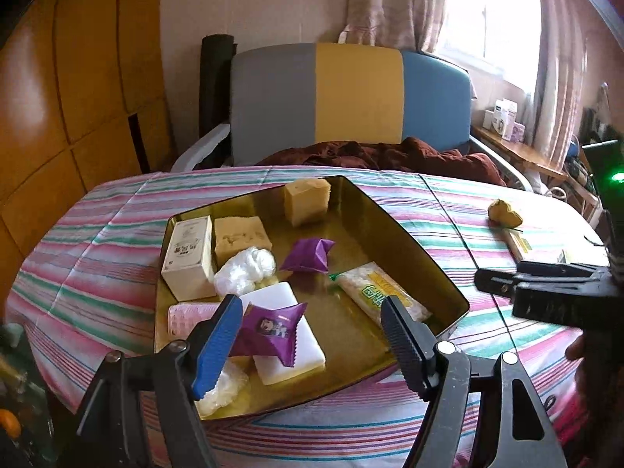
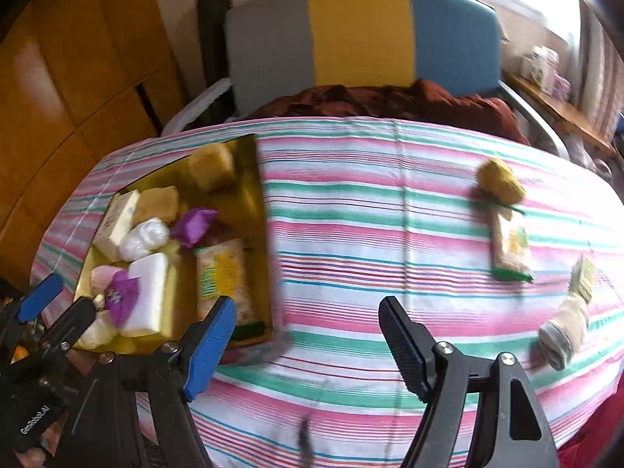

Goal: Organize objects
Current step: 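Move both tools from the tray back to the remaining items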

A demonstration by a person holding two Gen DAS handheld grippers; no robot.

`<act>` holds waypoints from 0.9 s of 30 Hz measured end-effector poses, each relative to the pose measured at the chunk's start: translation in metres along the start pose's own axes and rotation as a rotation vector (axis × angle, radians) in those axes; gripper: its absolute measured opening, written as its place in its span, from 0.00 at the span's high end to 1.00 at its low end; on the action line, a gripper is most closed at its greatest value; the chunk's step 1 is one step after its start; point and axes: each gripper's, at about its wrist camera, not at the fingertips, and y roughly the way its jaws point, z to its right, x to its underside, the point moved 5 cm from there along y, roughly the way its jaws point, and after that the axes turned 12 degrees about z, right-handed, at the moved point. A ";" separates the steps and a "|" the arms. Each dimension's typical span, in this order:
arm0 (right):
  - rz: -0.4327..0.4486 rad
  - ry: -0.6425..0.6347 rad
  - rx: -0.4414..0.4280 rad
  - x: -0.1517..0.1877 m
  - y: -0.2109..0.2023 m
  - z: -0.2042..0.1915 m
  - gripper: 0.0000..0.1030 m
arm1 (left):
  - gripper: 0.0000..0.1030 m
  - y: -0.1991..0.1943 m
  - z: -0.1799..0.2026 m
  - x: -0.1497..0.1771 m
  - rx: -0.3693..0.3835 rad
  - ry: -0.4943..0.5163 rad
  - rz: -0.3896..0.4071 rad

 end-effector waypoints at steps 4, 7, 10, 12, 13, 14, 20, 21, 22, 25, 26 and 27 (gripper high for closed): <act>0.004 0.051 0.058 -0.003 -0.005 0.037 0.25 | 0.28 0.003 0.010 0.000 0.019 0.022 -0.010; 0.013 0.107 0.099 -0.006 -0.010 0.067 0.25 | 0.28 0.005 0.018 -0.001 0.029 0.036 -0.014; 0.013 0.160 0.130 -0.008 -0.014 0.097 0.25 | 0.28 0.008 0.025 -0.001 0.040 0.051 -0.024; 0.013 0.189 0.155 -0.010 -0.016 0.114 0.25 | 0.28 0.011 0.030 0.000 0.049 0.062 -0.029; 0.017 0.209 0.171 -0.011 -0.019 0.125 0.25 | 0.28 0.012 0.031 0.000 0.052 0.065 -0.031; 0.022 0.226 0.182 -0.013 -0.021 0.135 0.25 | 0.28 0.013 0.034 0.000 0.057 0.071 -0.033; 0.071 0.360 0.255 -0.019 -0.035 0.202 0.25 | 0.27 0.020 0.051 -0.001 0.089 0.106 -0.042; 0.084 0.393 0.269 -0.019 -0.038 0.214 0.25 | 0.27 0.022 0.056 -0.002 0.099 0.115 -0.042; 0.098 0.433 0.283 -0.019 -0.042 0.228 0.25 | 0.27 0.023 0.059 -0.002 0.106 0.121 -0.043; 0.137 0.524 0.310 -0.014 -0.053 0.257 0.25 | 0.27 0.028 0.074 -0.002 0.137 0.142 -0.052; 0.154 0.557 0.321 -0.011 -0.058 0.267 0.22 | 0.27 0.030 0.079 -0.002 0.148 0.149 -0.056; 0.165 0.592 0.321 -0.008 -0.061 0.276 0.20 | 0.27 0.032 0.085 -0.002 0.161 0.158 -0.061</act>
